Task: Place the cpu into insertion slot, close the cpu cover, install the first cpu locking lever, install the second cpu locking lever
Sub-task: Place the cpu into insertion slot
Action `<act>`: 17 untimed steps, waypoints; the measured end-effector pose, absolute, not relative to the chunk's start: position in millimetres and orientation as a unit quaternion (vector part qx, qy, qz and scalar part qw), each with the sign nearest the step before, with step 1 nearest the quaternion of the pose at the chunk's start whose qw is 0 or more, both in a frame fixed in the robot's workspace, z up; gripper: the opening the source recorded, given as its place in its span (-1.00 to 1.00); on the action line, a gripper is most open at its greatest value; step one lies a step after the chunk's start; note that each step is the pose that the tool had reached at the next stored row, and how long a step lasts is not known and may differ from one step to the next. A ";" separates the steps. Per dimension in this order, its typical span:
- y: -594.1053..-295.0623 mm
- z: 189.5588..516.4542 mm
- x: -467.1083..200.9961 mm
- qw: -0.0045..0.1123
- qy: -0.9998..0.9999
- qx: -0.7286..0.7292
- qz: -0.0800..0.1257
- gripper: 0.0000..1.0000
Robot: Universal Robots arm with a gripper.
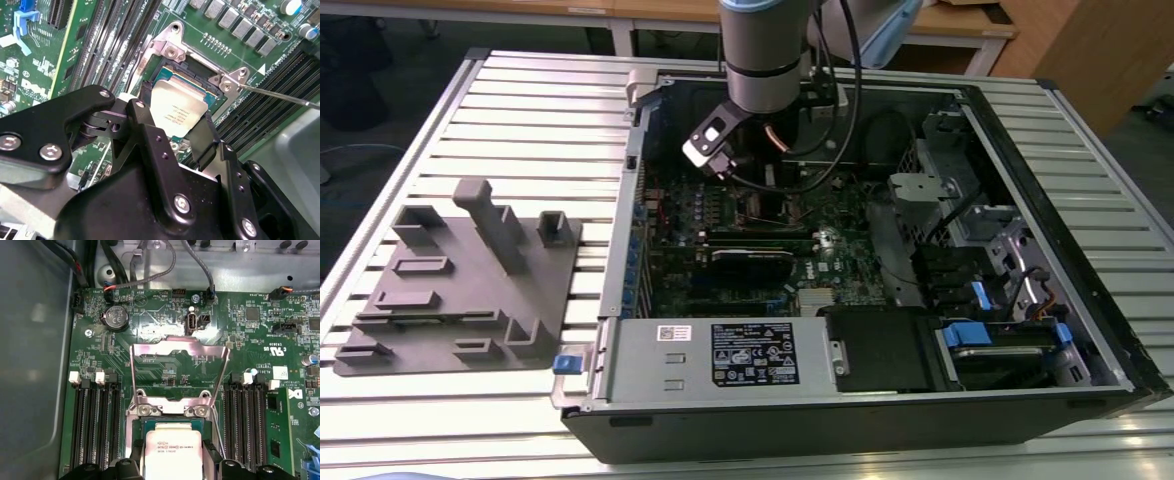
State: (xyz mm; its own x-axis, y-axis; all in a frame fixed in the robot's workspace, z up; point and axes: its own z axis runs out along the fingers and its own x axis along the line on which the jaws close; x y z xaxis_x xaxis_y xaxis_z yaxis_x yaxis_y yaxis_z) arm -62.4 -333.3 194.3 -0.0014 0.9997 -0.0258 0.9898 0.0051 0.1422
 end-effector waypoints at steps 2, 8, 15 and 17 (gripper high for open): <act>-333.2 193.2 -63.1 0.059 0.706 0.704 0.041 0.08; -333.3 191.9 -63.5 0.059 0.706 0.704 0.041 0.08; -333.2 190.9 -63.6 0.059 0.706 0.704 0.041 0.08; -333.3 190.1 -63.6 0.060 0.706 0.704 0.041 0.08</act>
